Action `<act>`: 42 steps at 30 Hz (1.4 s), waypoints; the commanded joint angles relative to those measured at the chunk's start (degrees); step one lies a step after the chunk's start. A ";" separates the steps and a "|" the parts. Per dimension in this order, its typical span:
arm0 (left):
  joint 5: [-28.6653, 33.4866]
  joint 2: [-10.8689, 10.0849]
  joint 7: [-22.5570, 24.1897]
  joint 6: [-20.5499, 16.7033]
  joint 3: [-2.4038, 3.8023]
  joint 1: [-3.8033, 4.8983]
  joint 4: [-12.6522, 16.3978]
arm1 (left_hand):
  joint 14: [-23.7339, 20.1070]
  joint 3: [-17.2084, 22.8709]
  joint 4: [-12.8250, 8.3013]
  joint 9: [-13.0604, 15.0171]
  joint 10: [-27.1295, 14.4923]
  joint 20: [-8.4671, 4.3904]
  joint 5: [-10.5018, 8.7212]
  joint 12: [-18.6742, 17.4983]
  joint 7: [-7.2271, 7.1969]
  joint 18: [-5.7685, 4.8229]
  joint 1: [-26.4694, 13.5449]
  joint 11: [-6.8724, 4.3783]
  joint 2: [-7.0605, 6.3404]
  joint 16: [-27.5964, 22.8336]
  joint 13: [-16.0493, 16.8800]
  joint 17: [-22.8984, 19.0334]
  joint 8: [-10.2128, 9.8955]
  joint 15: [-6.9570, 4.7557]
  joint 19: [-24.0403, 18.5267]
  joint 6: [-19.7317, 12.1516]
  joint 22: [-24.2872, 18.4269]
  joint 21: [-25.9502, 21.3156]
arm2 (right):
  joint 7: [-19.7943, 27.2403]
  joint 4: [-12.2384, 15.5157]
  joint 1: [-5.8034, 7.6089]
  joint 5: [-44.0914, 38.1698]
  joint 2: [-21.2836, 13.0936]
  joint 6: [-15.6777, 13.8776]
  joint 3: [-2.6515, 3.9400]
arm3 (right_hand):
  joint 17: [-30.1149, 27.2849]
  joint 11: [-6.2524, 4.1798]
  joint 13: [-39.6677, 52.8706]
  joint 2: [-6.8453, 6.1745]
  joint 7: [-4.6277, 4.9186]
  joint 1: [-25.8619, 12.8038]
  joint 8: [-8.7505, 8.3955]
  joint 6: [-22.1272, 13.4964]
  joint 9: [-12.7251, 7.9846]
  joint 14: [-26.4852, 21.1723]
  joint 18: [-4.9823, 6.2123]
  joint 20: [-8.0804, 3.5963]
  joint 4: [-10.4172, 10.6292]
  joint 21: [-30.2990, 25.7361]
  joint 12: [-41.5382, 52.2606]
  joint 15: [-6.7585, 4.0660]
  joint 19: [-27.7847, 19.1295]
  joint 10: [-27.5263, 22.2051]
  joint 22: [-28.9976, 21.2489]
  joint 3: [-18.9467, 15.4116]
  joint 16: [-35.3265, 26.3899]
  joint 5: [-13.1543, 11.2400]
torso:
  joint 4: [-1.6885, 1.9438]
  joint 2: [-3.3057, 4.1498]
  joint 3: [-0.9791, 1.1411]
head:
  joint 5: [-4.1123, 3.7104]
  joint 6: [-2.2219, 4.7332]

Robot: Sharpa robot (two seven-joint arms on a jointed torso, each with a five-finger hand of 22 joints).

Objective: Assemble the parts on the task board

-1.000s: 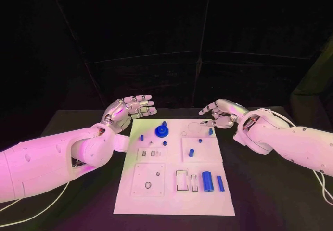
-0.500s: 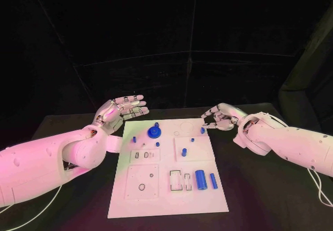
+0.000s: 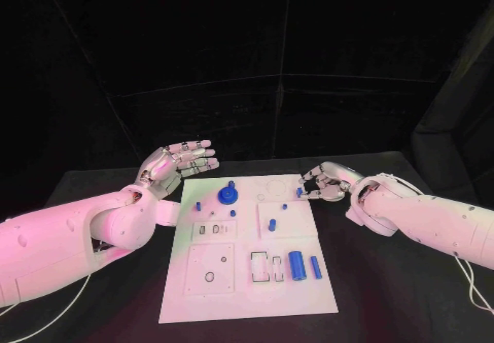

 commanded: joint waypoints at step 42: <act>-0.15 0.33 0.20 1.25 0.05 -0.08 -0.36 | 0.28 0.33 -0.03 -0.02 0.19 0.05 0.16 0.38 4.90 1.04 -0.62 0.00 -0.24 0.40 -0.04 -0.07 0.13 -0.09 0.29 -0.48 -0.07 -0.22 | -2.08 -3.50 -0.27 -2.75 3.29 2.07 0.06 | 10.16 -1.65 2.75 2.80 -1.88 1.80 3.28 7.90 0.71 4.97 -0.80 -0.95 -1.33 0.27 0.94 -0.93 0.19 0.86 0.69 1.21 0.22 -2.29 | 0.05 0.03 0.03 | 0.08 -0.65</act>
